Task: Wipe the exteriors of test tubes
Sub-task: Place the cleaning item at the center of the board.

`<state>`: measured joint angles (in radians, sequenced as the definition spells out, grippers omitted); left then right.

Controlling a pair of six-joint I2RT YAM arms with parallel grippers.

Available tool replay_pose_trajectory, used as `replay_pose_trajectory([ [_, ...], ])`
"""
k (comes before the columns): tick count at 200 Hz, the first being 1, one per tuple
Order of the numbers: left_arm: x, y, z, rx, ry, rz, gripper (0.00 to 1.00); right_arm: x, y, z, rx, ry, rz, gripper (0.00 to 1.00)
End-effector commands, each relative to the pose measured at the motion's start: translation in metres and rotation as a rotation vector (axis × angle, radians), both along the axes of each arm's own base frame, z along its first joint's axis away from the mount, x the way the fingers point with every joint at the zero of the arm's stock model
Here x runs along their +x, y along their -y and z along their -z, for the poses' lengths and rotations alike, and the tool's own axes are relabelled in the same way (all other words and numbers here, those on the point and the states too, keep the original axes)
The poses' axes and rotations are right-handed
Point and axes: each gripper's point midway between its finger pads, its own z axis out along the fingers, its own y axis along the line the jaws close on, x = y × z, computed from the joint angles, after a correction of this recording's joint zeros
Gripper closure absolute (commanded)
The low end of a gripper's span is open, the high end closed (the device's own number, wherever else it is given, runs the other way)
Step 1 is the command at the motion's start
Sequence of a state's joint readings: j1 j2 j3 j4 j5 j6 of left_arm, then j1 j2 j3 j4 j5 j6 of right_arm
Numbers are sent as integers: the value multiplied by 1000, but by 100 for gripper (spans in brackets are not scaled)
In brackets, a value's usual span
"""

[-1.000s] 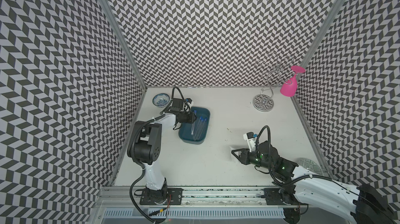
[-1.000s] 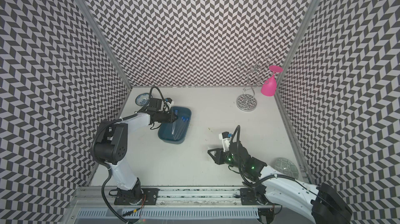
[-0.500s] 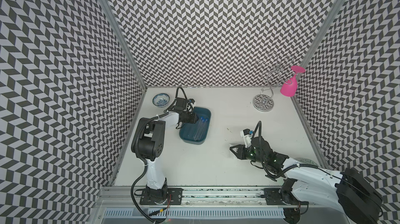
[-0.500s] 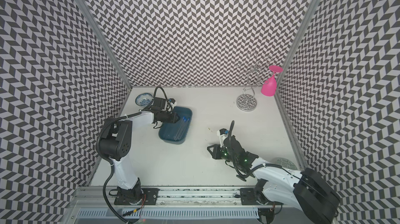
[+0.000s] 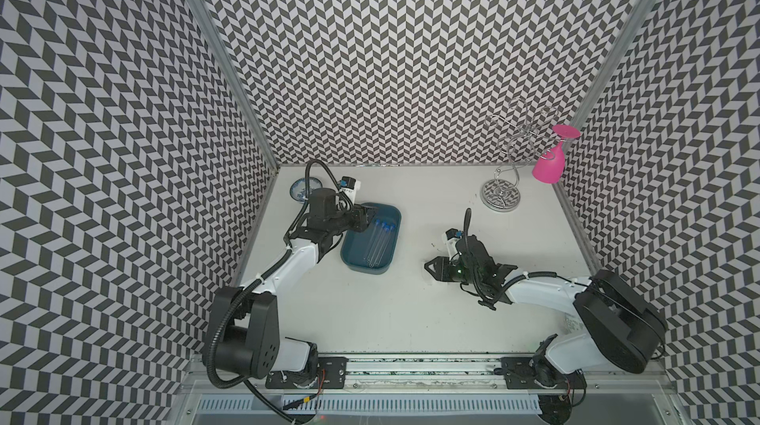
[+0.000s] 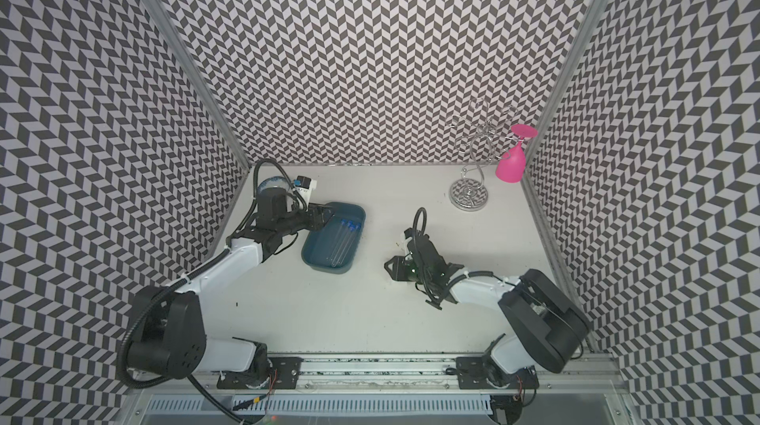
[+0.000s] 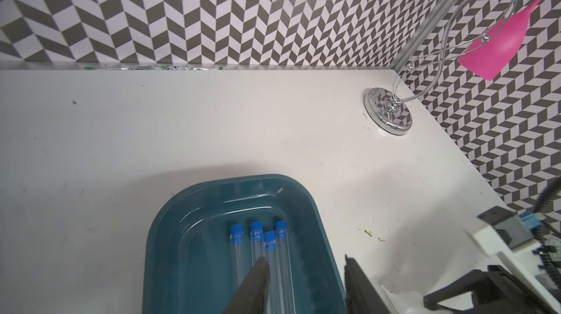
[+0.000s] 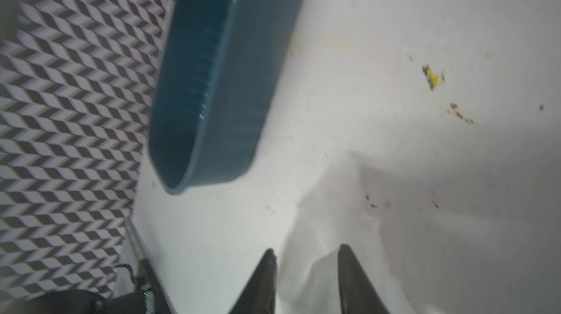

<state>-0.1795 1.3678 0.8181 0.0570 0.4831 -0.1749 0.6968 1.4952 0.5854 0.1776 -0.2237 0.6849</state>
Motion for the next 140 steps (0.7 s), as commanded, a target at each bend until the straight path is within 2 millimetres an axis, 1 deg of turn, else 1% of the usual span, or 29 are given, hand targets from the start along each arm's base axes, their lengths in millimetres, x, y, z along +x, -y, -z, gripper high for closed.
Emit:
replay_pose_trajectory([
  [1,-3,-18,-4,-51,43,-72,52,7,15,2,-78,24,50,50],
  [12,-6,-27,-5,-61,58,-107,50,11,21,-5,-109,48,73,43],
  [20,-8,-33,-10,-66,80,-135,48,14,25,-15,-124,74,86,35],
  [47,-13,-58,-18,-59,136,-249,36,27,38,-50,-187,161,126,27],
  [49,-13,-60,-18,-57,141,-259,34,28,39,-54,-190,171,132,26],
  [54,-14,-65,-20,-55,150,-283,24,31,43,-62,-198,191,147,24],
  [57,-14,-69,-20,-54,155,-301,15,33,45,-66,-203,202,156,22],
  [59,-14,-71,-20,-52,158,-312,6,34,46,-69,-207,211,162,20],
  [60,-15,-72,-20,-52,160,-317,4,34,47,-70,-208,215,167,19],
  [62,-15,-76,-20,-50,162,-333,2,35,49,-74,-210,225,174,16],
  [70,-16,-89,-20,-41,169,-406,1,41,56,-86,-225,265,204,5],
  [76,-17,-101,-21,-36,183,-469,1,45,62,-96,-240,304,228,0],
  [94,-27,-141,-19,-31,236,-678,1,59,87,-130,-295,457,315,0],
  [107,-36,-166,-11,-16,260,-814,1,67,107,-154,-335,586,374,1],
  [117,-42,-180,-4,14,280,-883,1,70,128,-164,-375,673,438,0],
  [129,-48,-192,4,53,308,-942,1,73,153,-176,-415,797,516,0],
  [133,-51,-195,8,69,312,-955,1,73,162,-174,-436,827,533,1],
  [140,-54,-201,5,65,348,-978,1,72,175,-172,-471,891,550,0],
])
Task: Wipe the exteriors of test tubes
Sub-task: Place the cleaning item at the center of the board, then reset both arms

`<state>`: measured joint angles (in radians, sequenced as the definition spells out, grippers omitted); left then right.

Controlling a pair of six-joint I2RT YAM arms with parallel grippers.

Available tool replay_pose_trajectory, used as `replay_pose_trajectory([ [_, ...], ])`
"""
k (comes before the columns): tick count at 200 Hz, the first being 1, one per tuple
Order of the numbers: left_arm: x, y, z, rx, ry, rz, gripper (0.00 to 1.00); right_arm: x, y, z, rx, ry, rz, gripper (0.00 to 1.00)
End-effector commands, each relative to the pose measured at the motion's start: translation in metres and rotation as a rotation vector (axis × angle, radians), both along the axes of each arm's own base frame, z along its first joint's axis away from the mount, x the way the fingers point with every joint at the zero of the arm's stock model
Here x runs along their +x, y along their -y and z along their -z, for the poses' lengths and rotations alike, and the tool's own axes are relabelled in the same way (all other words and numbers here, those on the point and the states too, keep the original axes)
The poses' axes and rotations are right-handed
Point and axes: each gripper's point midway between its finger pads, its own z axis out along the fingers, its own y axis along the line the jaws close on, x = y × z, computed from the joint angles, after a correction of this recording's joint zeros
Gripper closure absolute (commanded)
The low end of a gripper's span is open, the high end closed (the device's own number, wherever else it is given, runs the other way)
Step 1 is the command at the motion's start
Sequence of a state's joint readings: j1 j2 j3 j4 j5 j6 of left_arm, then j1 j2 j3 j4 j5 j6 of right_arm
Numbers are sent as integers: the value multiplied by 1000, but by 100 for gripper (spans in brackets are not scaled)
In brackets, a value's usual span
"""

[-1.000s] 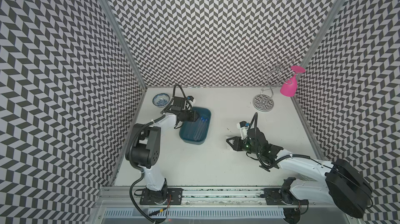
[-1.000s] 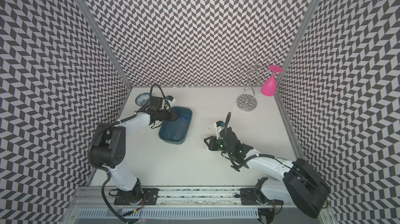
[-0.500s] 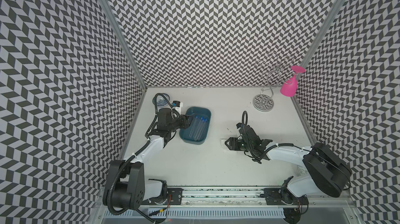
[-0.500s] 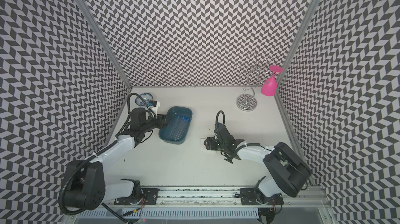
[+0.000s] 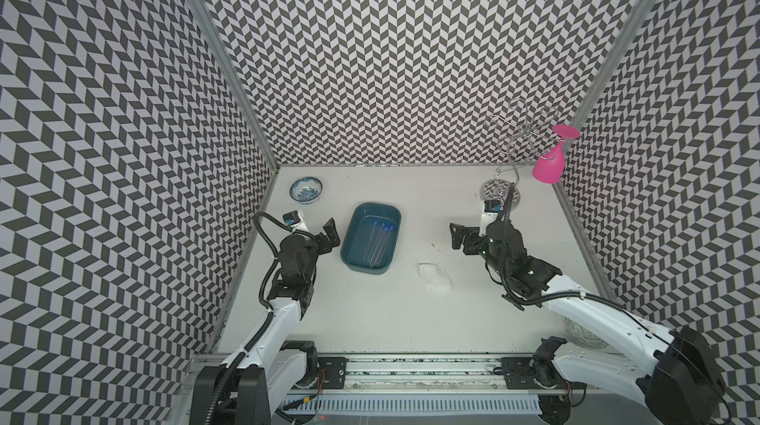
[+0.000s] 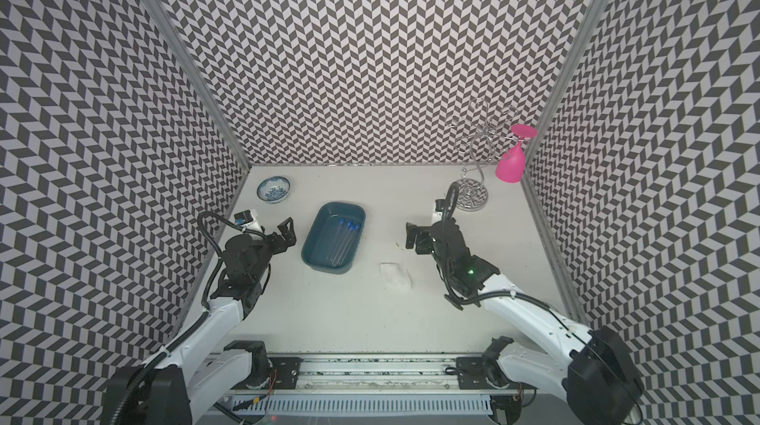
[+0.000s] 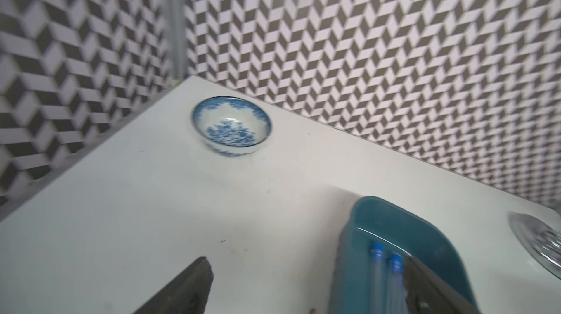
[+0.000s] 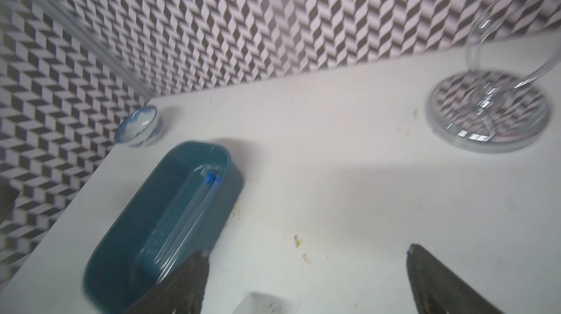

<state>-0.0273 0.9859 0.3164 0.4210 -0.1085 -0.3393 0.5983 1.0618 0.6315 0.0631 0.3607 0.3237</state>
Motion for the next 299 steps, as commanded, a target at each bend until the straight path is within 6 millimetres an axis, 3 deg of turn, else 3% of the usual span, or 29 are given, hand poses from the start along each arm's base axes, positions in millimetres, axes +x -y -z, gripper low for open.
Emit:
replay_pose_trajectory([
  [1,-9,-42,-15,51,121,-219,1,7,57,-18,-176,258,175,0],
  [17,-9,-42,-14,130,133,-189,1,5,84,-8,-221,343,222,0],
  [54,-19,-64,9,132,170,-246,1,24,121,52,-213,236,244,1],
  [60,-18,-66,5,130,199,-243,1,28,123,42,-192,297,254,0],
  [63,-16,-65,3,133,209,-231,1,23,125,52,-202,289,251,0],
  [74,-11,-61,-1,174,224,-195,1,25,126,41,-200,353,253,0],
  [99,2,-58,0,180,216,-131,1,53,125,43,-262,315,208,0],
  [119,13,-39,-1,204,220,-10,1,47,154,44,-165,403,290,0],
  [122,14,-35,-2,211,226,12,1,40,158,54,-156,389,298,0],
  [128,16,-29,-3,221,232,37,1,35,164,53,-135,406,311,0],
  [147,28,-14,0,258,208,83,1,43,159,71,-154,293,257,0],
  [156,35,-6,3,283,184,102,1,54,156,59,-148,324,247,0],
  [185,50,16,10,381,127,118,1,49,156,49,-139,394,254,0],
  [200,49,18,11,364,140,110,1,49,156,52,-141,383,252,0],
  [232,13,14,8,357,304,94,0,49,156,54,-142,376,253,0],
  [243,22,15,5,352,307,117,0,49,156,54,-142,376,251,0],
  [257,50,16,25,324,157,166,0,49,156,54,-142,375,252,0],
  [299,45,16,23,323,195,175,0,49,156,53,-142,377,252,0],
])
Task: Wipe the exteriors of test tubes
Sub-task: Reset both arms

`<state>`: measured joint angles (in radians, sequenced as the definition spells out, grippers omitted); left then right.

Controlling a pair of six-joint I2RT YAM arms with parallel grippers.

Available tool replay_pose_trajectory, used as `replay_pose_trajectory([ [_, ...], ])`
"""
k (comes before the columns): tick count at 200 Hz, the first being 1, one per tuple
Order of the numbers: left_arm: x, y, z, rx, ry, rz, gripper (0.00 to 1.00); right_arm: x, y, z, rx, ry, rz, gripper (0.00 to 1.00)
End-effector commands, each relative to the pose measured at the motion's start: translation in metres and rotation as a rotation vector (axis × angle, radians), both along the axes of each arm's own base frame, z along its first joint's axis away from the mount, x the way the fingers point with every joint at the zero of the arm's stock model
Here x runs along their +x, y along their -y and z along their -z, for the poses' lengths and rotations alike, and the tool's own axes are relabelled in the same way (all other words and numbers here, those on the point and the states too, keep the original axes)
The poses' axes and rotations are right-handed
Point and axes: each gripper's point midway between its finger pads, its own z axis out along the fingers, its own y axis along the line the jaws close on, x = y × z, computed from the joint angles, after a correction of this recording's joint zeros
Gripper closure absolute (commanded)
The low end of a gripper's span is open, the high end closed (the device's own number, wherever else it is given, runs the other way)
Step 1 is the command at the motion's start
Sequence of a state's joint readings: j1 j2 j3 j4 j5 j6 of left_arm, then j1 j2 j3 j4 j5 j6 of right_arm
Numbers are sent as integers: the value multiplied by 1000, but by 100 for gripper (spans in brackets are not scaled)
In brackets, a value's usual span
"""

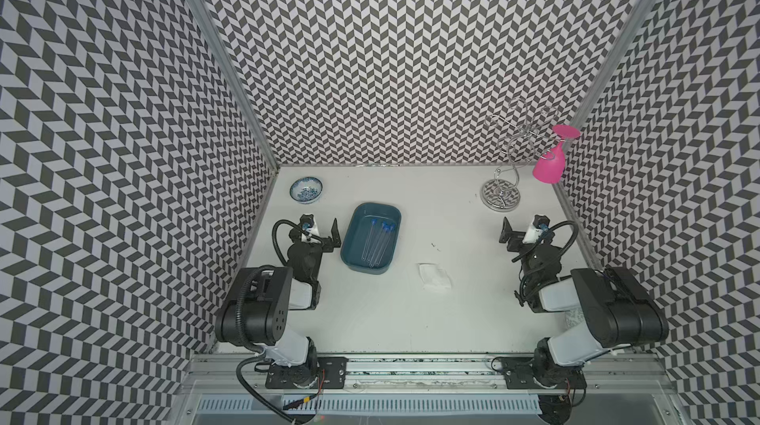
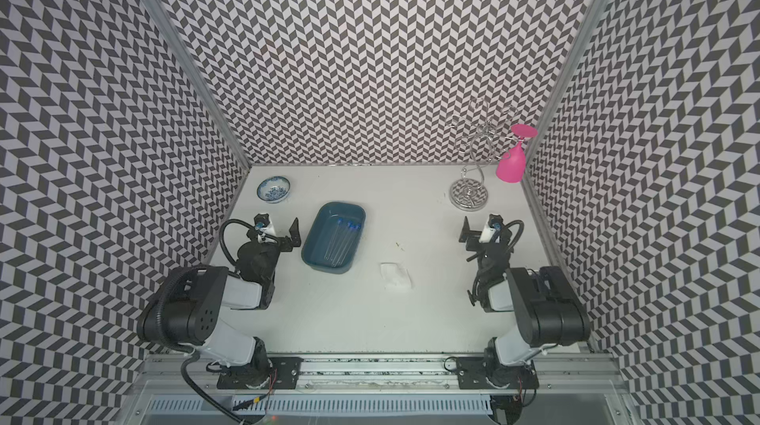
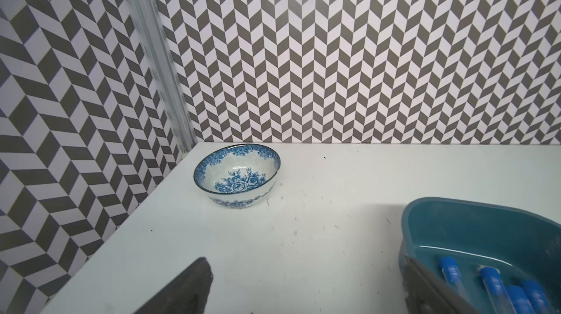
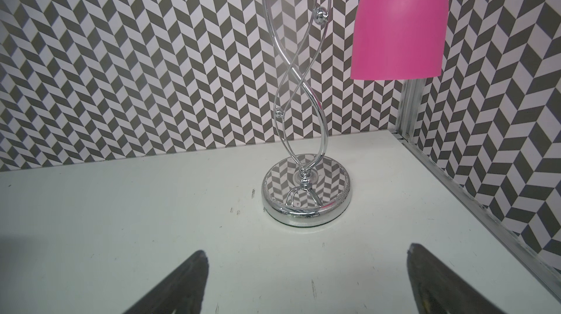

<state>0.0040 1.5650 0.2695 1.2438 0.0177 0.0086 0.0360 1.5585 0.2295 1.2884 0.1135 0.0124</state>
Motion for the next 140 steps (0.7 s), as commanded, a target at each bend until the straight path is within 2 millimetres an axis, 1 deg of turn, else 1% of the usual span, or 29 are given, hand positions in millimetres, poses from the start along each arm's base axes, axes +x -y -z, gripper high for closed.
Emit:
replay_pose_trajectory([
  [1,-2,5,-1,2,11,32,0,1,-1,-15,6,64,-8,0],
  [81,-1,5,0,9,-1,19,0,1,-2,-16,5,69,-11,0],
  [102,5,4,4,-4,-24,35,0,1,-3,-14,-2,62,-16,0],
  [140,0,6,0,2,-4,33,0,1,-3,-15,-4,66,-18,0],
])
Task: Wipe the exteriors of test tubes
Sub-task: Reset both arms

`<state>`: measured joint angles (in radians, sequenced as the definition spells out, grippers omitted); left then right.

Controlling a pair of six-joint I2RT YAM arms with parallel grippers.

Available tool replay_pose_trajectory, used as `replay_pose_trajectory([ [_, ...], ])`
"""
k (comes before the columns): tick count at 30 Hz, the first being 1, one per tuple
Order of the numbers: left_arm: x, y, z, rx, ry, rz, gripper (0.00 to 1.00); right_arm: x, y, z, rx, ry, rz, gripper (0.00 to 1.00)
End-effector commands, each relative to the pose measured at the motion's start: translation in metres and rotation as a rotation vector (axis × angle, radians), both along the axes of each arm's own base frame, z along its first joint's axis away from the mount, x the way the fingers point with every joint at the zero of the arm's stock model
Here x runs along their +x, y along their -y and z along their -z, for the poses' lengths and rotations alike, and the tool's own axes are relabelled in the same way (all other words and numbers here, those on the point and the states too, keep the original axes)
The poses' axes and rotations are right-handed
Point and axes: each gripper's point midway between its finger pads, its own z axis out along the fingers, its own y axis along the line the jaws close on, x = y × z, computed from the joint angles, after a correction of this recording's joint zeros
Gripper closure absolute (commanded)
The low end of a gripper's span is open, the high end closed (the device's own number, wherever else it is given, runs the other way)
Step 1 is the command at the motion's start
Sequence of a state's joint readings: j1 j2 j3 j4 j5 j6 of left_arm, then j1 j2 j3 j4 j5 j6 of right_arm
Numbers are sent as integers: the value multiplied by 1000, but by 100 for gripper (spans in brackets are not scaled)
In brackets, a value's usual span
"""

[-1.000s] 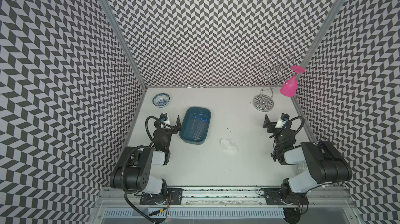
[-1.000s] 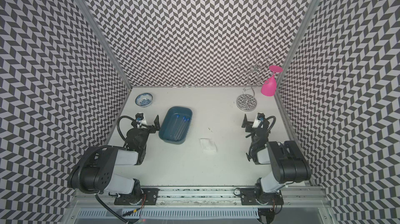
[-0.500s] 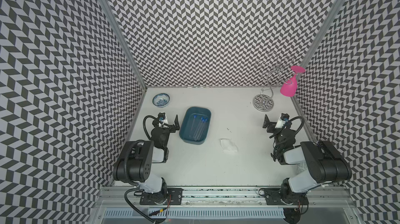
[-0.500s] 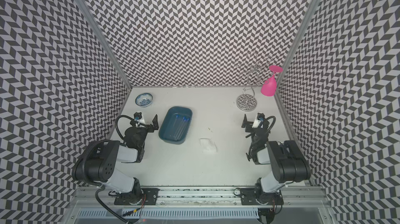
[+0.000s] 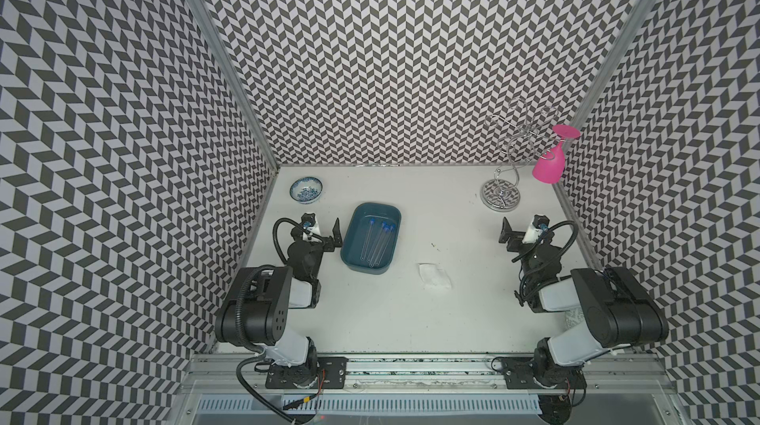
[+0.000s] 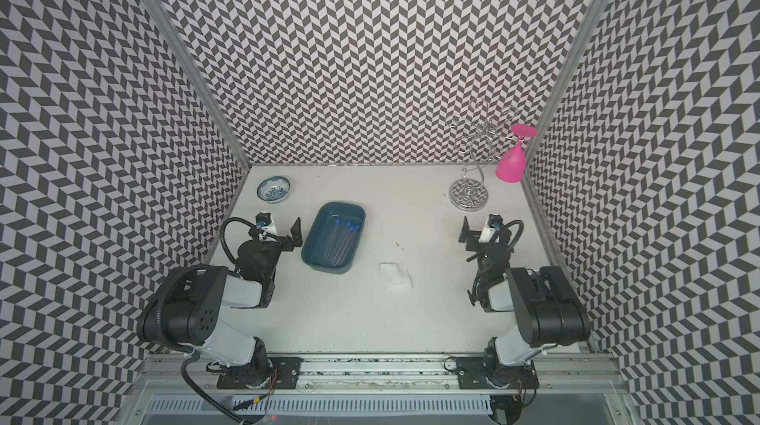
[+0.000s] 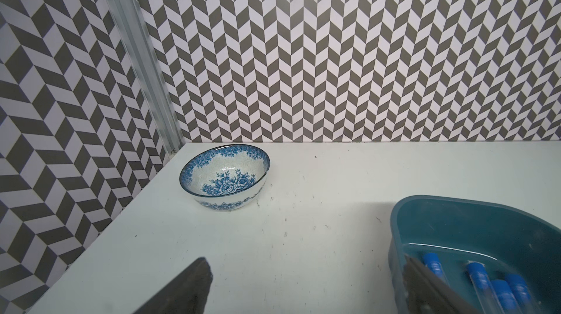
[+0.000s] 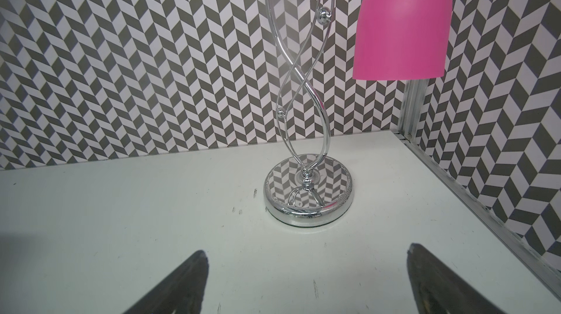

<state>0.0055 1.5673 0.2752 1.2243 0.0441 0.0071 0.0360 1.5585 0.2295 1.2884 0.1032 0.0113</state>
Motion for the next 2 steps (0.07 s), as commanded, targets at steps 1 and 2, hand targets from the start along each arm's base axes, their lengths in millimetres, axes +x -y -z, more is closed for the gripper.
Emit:
replay_pose_trajectory([
  [1,-1,2,-4,6,13,8,0,1,-1,-15,-4,65,-7,0],
  [2,-2,1,-3,8,13,1,0,1,-1,-16,-3,67,-7,0],
])
